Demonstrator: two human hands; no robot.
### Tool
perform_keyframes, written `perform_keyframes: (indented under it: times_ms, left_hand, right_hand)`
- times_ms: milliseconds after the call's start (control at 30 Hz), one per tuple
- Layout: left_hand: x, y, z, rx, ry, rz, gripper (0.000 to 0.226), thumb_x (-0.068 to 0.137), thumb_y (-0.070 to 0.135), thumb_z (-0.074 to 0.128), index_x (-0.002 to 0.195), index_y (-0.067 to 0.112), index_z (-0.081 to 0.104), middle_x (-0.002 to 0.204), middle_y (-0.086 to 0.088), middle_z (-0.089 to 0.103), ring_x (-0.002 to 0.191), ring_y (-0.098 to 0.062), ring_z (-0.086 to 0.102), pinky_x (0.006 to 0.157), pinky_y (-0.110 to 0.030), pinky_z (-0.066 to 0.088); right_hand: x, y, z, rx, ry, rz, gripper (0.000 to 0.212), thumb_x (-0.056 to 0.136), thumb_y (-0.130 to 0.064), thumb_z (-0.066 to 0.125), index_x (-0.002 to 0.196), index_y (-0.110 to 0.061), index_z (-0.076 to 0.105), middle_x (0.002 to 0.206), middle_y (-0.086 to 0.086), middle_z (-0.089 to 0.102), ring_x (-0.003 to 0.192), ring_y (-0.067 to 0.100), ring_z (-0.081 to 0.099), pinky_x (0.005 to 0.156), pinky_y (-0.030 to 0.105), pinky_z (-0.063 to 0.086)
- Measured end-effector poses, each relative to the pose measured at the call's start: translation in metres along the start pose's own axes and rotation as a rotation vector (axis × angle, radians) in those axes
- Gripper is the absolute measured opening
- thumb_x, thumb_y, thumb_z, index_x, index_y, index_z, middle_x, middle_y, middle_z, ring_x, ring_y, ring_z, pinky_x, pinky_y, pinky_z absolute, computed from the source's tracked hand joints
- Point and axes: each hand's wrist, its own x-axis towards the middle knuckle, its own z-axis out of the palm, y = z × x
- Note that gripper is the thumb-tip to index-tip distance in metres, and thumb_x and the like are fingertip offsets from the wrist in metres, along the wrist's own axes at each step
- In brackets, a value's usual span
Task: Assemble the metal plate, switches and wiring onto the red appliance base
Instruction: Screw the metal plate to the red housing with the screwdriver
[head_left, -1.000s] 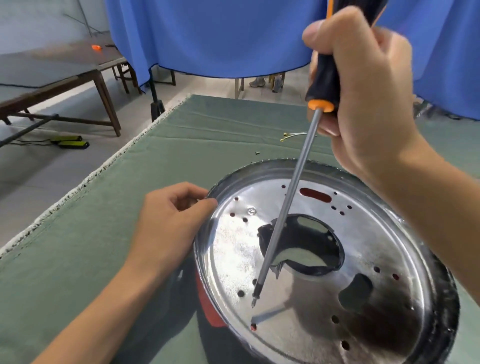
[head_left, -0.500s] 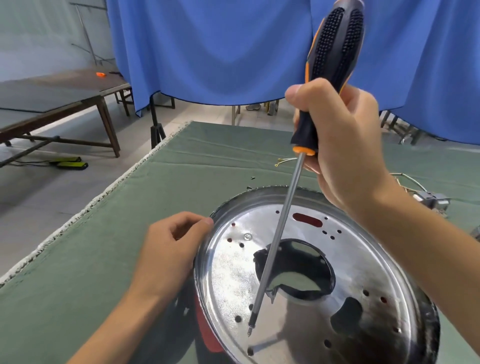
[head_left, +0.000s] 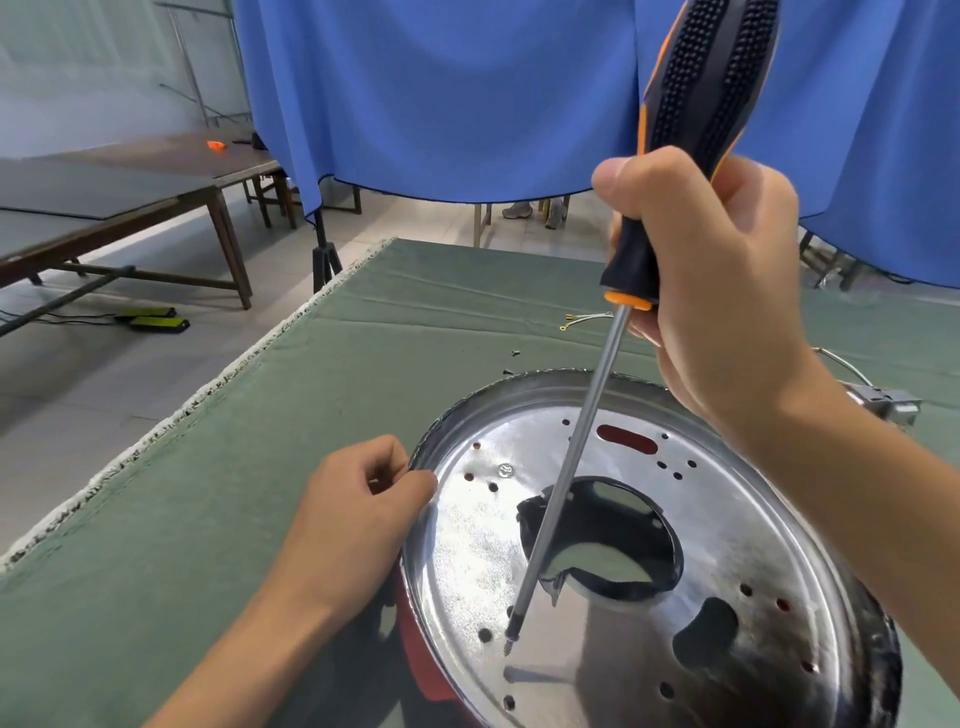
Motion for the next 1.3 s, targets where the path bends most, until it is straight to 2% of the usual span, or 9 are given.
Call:
perform_keyframes:
  times_ms: [200, 333, 433, 533, 633, 833, 1000, 1200, 1300]
  left_hand:
    - [0.004, 0.004, 0.0, -0.016, 0.002, -0.081, 0.042, 0.074, 0.036, 0.068, 0.052, 0.019, 0.037, 0.043, 0.009, 0.032, 0.035, -0.008, 0.034, 0.04, -0.022, 0.032]
    - [0.0, 0.013, -0.011, -0.041, -0.303, -0.404, 0.052, 0.064, 0.058, 0.075, 0.09, 0.018, 0.055, 0.074, -0.006, 0.063, 0.046, -0.027, 0.063, 0.039, -0.031, 0.048]
    - [0.0, 0.021, -0.004, -0.021, -0.421, -0.47, 0.034, 0.07, 0.036, 0.068, 0.099, 0.02, 0.059, 0.079, -0.007, 0.073, 0.059, -0.034, 0.069, 0.041, -0.034, 0.052]
    - [0.004, 0.025, 0.003, -0.044, -0.389, -0.501, 0.011, 0.087, 0.015, 0.059, 0.097, 0.012, 0.06, 0.068, -0.009, 0.071, 0.059, -0.033, 0.068, 0.042, -0.035, 0.052]
    - [0.003, 0.033, 0.001, -0.09, -0.374, -0.493, 0.014, 0.087, 0.008, 0.06, 0.101, 0.008, 0.06, 0.082, -0.016, 0.071, 0.06, -0.03, 0.066, 0.043, -0.034, 0.053]
    - [0.013, 0.063, 0.0, -0.235, -0.141, -0.209, 0.017, 0.087, 0.003, 0.06, 0.1, 0.013, 0.055, 0.086, -0.011, 0.068, 0.059, -0.025, 0.067, 0.038, -0.033, 0.05]
    - [0.024, 0.067, 0.036, -0.254, 0.02, -0.109, 0.017, 0.088, 0.006, 0.055, 0.093, 0.019, 0.047, 0.103, -0.013, 0.06, 0.092, -0.036, 0.063, 0.075, -0.06, 0.053]
    - [0.03, 0.044, 0.063, -0.276, 0.14, -0.18, 0.018, 0.088, 0.012, 0.057, 0.104, 0.018, 0.05, 0.102, -0.006, 0.062, 0.094, -0.026, 0.06, 0.087, -0.049, 0.051]
    - [0.034, 0.043, 0.065, -0.263, 0.122, -0.189, 0.02, 0.088, 0.011, 0.052, 0.107, 0.015, 0.05, 0.103, -0.007, 0.06, 0.094, -0.031, 0.061, 0.081, -0.053, 0.054]
  right_hand:
    - [0.0, 0.004, -0.001, 0.003, -0.009, -0.032, 0.041, 0.078, -0.01, 0.054, 0.061, -0.011, 0.017, 0.058, 0.01, 0.015, 0.046, 0.016, 0.017, 0.041, 0.013, 0.023]
    - [-0.001, 0.003, -0.003, -0.017, 0.006, -0.04, 0.04, 0.078, -0.009, 0.055, 0.063, -0.008, 0.017, 0.061, 0.013, 0.016, 0.047, 0.015, 0.018, 0.04, 0.012, 0.024]
    - [-0.004, 0.001, -0.005, -0.059, 0.018, -0.068, 0.04, 0.078, -0.008, 0.055, 0.063, -0.007, 0.018, 0.06, 0.013, 0.018, 0.042, 0.011, 0.022, 0.039, 0.012, 0.026]
    - [-0.006, -0.004, -0.008, -0.102, 0.031, -0.092, 0.04, 0.078, -0.008, 0.055, 0.062, -0.008, 0.018, 0.056, 0.008, 0.018, 0.04, 0.009, 0.024, 0.04, 0.013, 0.025]
    - [-0.007, -0.013, -0.016, -0.163, 0.084, -0.123, 0.039, 0.076, -0.011, 0.055, 0.059, -0.013, 0.02, 0.049, -0.005, 0.022, 0.044, 0.013, 0.023, 0.042, 0.014, 0.025]
    - [-0.004, -0.046, -0.037, -0.199, 0.308, -0.217, 0.037, 0.076, -0.019, 0.057, 0.065, -0.007, 0.023, 0.054, 0.013, 0.027, 0.048, 0.021, 0.03, 0.043, 0.019, 0.032]
    - [-0.012, -0.054, -0.054, -0.223, 0.442, -0.271, 0.03, 0.079, -0.021, 0.057, 0.061, -0.016, 0.034, 0.046, -0.007, 0.04, 0.039, 0.01, 0.044, 0.041, 0.017, 0.034]
    - [-0.025, -0.033, -0.073, -0.393, 0.536, -0.196, 0.028, 0.072, -0.043, 0.057, 0.059, -0.021, 0.047, 0.048, -0.006, 0.052, 0.046, 0.019, 0.054, 0.051, 0.033, 0.044]
    - [-0.024, -0.021, -0.079, -0.386, 0.53, -0.166, 0.032, 0.073, -0.043, 0.055, 0.061, -0.014, 0.049, 0.047, -0.007, 0.056, 0.04, 0.01, 0.052, 0.05, 0.031, 0.041]
